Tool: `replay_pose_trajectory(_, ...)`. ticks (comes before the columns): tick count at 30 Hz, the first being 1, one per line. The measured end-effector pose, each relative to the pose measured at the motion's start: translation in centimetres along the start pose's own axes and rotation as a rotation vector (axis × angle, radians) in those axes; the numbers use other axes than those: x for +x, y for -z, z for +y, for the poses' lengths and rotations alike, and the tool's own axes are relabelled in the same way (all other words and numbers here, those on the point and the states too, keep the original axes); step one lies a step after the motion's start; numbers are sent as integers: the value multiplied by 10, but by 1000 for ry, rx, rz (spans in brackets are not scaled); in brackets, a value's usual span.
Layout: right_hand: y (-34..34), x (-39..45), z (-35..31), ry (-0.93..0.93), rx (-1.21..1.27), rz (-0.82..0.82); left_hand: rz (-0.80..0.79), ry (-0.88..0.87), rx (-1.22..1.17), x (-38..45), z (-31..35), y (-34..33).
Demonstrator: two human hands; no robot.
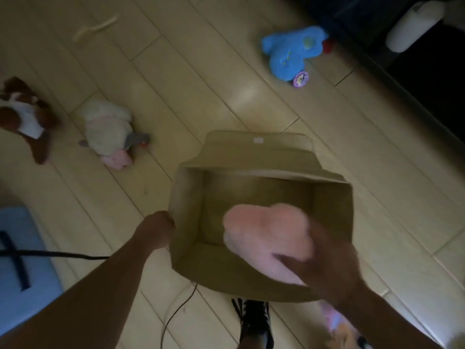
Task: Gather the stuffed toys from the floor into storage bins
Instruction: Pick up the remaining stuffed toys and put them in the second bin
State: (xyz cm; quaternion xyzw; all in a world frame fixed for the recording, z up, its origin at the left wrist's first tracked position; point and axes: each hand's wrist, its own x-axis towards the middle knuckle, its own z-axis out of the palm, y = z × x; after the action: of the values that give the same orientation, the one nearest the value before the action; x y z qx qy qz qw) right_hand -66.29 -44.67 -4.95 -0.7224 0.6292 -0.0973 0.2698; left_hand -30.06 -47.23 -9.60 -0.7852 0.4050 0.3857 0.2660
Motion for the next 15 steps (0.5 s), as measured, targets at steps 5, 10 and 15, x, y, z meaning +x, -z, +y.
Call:
replay_pose_trajectory(5,-145,46,-69,281,-280,-591,67,-163,-92,13,-31,-19)
replay_pose_trajectory(10,-218,35,-48,180,-325,-1076,109,-255,-140,15,-35,-31)
replay_pose_trajectory(15,-178,38,-38,177,-281,-973,164,-109,-346,10,-19,-42)
